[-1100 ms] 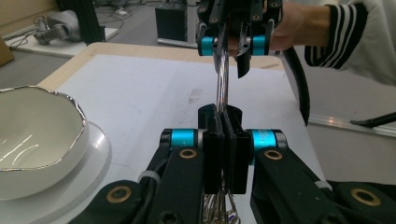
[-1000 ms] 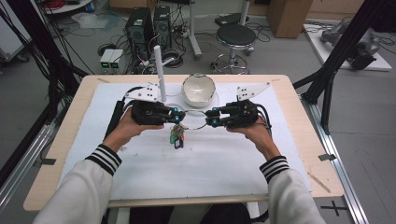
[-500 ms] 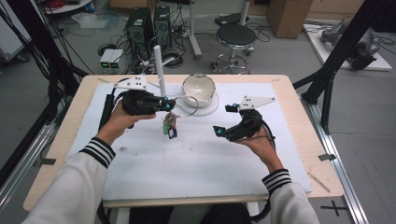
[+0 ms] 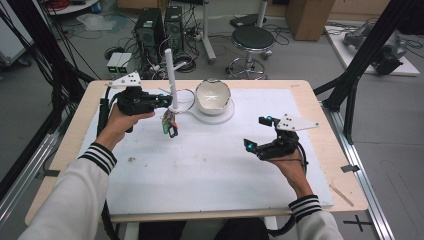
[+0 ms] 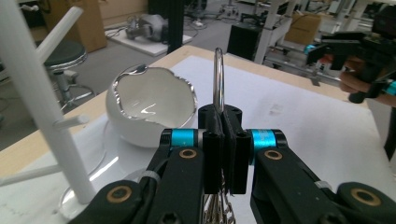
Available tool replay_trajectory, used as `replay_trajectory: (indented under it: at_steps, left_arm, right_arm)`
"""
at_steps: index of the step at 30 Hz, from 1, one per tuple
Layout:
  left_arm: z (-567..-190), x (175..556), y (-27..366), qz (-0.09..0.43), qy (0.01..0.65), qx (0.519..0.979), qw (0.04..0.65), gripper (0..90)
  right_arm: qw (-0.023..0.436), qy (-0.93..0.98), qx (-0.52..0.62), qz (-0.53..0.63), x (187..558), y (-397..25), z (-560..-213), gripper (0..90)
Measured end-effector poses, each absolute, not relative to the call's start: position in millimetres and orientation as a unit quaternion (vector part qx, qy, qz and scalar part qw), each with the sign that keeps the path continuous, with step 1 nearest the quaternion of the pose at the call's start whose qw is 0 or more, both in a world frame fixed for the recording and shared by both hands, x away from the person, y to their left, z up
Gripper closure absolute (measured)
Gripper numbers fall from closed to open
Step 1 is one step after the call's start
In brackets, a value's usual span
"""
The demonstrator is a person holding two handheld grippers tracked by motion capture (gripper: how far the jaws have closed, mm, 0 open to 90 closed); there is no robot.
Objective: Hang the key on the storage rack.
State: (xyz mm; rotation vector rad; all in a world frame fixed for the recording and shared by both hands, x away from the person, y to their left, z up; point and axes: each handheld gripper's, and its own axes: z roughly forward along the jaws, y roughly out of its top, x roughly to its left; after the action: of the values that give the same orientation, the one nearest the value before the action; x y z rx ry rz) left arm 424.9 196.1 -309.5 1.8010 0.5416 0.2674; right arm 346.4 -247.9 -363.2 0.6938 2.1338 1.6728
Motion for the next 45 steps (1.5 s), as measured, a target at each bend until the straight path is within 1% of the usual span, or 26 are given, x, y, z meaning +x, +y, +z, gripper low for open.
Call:
replay_trajectory:
  at_steps: [13, 15, 24, 28, 34, 39, 45]
  left_arm:
    - [-319.4, 440.9, 208.2, 0.154, 0.287, 0.756, 0.568, 87.3]
    - [-321.1, 442.8, 209.6, 0.159, 0.293, 0.755, 0.564, 87.3]
    - [-327.5, 451.2, 215.7, 0.167, 0.316, 0.747, 0.561, 87.3]
    - [-332.2, 456.0, 216.5, 0.173, 0.328, 0.748, 0.551, 87.2]
    - [-337.9, 462.7, 218.9, 0.182, 0.351, 0.736, 0.549, 87.2]
    - [-342.5, 466.3, 217.9, 0.184, 0.361, 0.739, 0.539, 87.2]
    - [-347.1, 471.0, 219.2, 0.19, 0.368, 0.739, 0.531, 87.2]
  right_arm:
    - [0.201, 0.72, 0.27, 0.607, 325.8, -276.9, -398.4, 0.8]
    - [0.199, 0.718, 0.274, 0.608, 323.4, -278.7, -402.1, 0.8]
    - [0.205, 0.712, 0.283, 0.609, 320.8, -283.8, -420.1, 0.8]
    - [0.208, 0.706, 0.29, 0.612, 319.9, -285.6, -425.5, 0.8]
    - [0.212, 0.702, 0.294, 0.614, 318.3, -284.7, -433.4, 0.8]
    - [0.219, 0.702, 0.294, 0.611, 317.8, -283.5, -438.5, 0.8]
    - [0.217, 0.702, 0.291, 0.614, 314.8, -280.9, -442.6, 0.8]
